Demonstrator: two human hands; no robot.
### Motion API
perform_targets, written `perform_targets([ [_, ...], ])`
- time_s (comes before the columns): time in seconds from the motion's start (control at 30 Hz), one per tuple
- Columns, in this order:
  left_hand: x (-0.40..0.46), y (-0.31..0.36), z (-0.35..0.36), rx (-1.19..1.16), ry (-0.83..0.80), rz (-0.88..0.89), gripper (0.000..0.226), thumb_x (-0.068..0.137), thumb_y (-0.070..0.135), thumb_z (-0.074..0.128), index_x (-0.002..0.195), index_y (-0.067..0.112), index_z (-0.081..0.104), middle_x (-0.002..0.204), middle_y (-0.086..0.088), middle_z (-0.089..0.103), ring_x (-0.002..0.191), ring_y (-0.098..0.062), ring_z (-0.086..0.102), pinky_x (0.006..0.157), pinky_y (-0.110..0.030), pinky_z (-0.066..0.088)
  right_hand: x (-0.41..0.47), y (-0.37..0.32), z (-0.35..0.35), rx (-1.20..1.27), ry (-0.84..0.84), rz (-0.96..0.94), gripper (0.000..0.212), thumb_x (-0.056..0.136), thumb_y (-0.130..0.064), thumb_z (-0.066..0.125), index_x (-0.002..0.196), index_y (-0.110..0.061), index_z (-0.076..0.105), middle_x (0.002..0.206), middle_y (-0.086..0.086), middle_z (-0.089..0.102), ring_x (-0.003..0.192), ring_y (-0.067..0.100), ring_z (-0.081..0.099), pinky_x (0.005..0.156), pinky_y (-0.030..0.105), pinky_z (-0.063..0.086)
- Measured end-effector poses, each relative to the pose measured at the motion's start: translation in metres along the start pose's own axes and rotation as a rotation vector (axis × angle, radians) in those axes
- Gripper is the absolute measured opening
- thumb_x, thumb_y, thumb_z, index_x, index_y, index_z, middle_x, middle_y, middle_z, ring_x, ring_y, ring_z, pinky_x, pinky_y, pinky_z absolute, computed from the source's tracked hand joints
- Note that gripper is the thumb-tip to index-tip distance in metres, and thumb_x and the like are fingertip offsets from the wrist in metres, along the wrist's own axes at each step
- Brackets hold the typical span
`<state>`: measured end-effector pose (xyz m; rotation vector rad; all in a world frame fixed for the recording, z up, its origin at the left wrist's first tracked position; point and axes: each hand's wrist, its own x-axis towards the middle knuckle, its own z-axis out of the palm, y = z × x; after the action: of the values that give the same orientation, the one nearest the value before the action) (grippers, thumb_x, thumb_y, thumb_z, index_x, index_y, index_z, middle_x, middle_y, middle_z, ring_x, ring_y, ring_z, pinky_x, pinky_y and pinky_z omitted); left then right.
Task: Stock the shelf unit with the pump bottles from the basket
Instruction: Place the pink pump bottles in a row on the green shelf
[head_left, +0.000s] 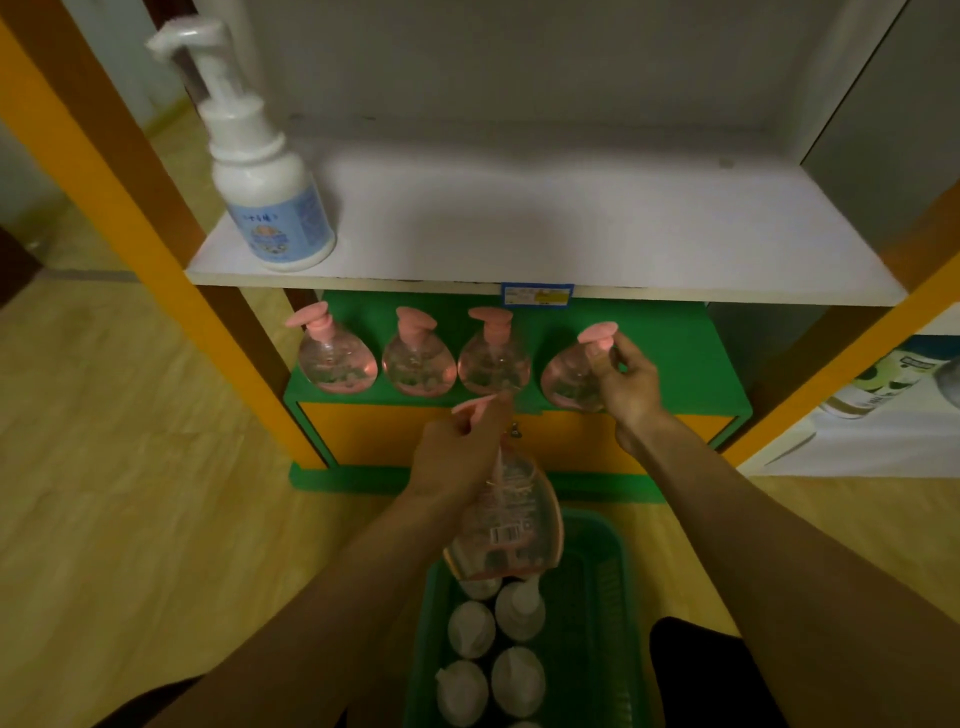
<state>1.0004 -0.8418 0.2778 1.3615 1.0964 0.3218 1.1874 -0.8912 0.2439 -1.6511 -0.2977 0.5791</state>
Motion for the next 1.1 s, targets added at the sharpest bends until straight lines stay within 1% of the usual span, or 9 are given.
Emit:
perform_targets([
  [0.1, 0.002, 0.002, 0.004, -0.023, -0.001, -0.008, 0.042, 0.085, 0.056, 0.054, 0.090, 0.016, 0.067, 0.088, -0.012, 0.073, 0.084, -0.027, 0.069, 0.083, -0.042, 0.056, 0.003, 0.002, 0.005, 0.004, 0.005, 0.010, 0.039, 0.095, -0.020, 0.054, 0.135, -0.018, 0.051, 0.131, 0.005, 0.057, 0.110, 0.021, 0.057, 0.079, 0.026, 0.050],
  [0.33, -0.003, 0.001, 0.004, -0.038, 0.001, 0.016, 0.041, 0.085, 0.057, 0.054, 0.090, 0.018, 0.065, 0.089, -0.010, 0.071, 0.086, -0.026, 0.069, 0.085, -0.045, 0.056, 0.008, 0.003, 0.013, 0.014, 0.027, -0.047, 0.041, 0.095, -0.022, 0.056, 0.135, -0.017, 0.051, 0.119, -0.001, 0.056, 0.104, 0.013, 0.053, 0.086, 0.027, 0.046],
  [0.5, -0.003, 0.002, -0.001, -0.007, -0.035, 0.083, 0.040, 0.088, 0.056, 0.048, 0.087, 0.018, 0.063, 0.088, -0.011, 0.070, 0.085, -0.026, 0.068, 0.079, -0.040, 0.055, 0.009, 0.004, 0.013, -0.042, 0.019, -0.030, 0.060, 0.091, -0.020, 0.063, 0.144, -0.021, 0.036, 0.142, 0.008, 0.047, 0.115, 0.013, 0.046, 0.092, 0.029, 0.043],
  [0.63, -0.001, 0.003, 0.000, -0.015, -0.042, 0.063, 0.039, 0.089, 0.058, 0.044, 0.092, 0.023, 0.059, 0.092, -0.004, 0.066, 0.084, -0.020, 0.064, 0.064, -0.029, 0.050, 0.002, 0.002, 0.002, -0.131, 0.043, 0.017, 0.075, 0.087, -0.021, 0.068, 0.148, -0.016, 0.026, 0.148, 0.013, 0.040, 0.127, 0.020, 0.045, 0.099, 0.031, 0.040],
  [0.7, -0.001, 0.006, 0.003, -0.046, -0.061, 0.047, 0.041, 0.088, 0.060, 0.043, 0.100, 0.023, 0.058, 0.094, -0.003, 0.065, 0.086, -0.018, 0.063, 0.063, -0.027, 0.048, 0.000, -0.002, -0.010, -0.229, 0.082, 0.061, 0.070, 0.087, -0.021, 0.068, 0.145, -0.015, 0.029, 0.147, 0.016, 0.039, 0.132, 0.030, 0.043, 0.108, 0.039, 0.040],
  [0.83, -0.005, 0.017, 0.009, -0.197, -0.125, 0.070, 0.042, 0.078, 0.065, 0.054, 0.098, 0.029, 0.060, 0.098, -0.004, 0.067, 0.090, -0.021, 0.065, 0.066, -0.029, 0.050, -0.013, -0.008, -0.035, -0.300, 0.072, 0.123, 0.056, 0.088, -0.018, 0.067, 0.136, -0.012, 0.040, 0.135, 0.015, 0.050, 0.121, 0.030, 0.051, 0.105, 0.041, 0.043],
  [0.9, -0.006, 0.023, 0.012, -0.287, -0.163, 0.033, 0.056, 0.067, 0.064, 0.066, 0.107, 0.025, 0.060, 0.104, -0.005, 0.066, 0.093, -0.024, 0.065, 0.073, -0.035, 0.054, -0.028, -0.014, -0.049, -0.270, -0.014, 0.156, 0.048, 0.087, -0.019, 0.068, 0.130, -0.012, 0.049, 0.122, 0.009, 0.056, 0.107, 0.022, 0.056, 0.093, 0.036, 0.049],
  [0.97, -0.006, 0.025, 0.016, -0.308, -0.203, 0.015, 0.059, 0.066, 0.053, 0.074, 0.112, 0.018, 0.059, 0.104, -0.006, 0.065, 0.094, -0.025, 0.065, 0.080, -0.040, 0.054, -0.048, -0.021, -0.062, -0.204, -0.234, 0.214, 0.051, 0.080, -0.028, 0.074, 0.127, -0.016, 0.055, 0.113, 0.003, 0.065, 0.099, 0.017, 0.062, 0.083, 0.033, 0.051],
  [1.1, -0.011, 0.029, 0.027, -0.330, -0.273, 0.095, 0.013, 0.074, 0.029, 0.065, 0.076, 0.016, 0.066, 0.082, -0.005, 0.064, 0.077, -0.019, 0.062, 0.069, -0.034, 0.049, -0.079, -0.028, -0.080, 0.019, -0.690, 0.350, 0.066, 0.069, -0.038, 0.081, 0.128, -0.021, 0.057, 0.124, 0.012, 0.065, 0.116, 0.028, 0.062, 0.092, 0.046, 0.053],
])
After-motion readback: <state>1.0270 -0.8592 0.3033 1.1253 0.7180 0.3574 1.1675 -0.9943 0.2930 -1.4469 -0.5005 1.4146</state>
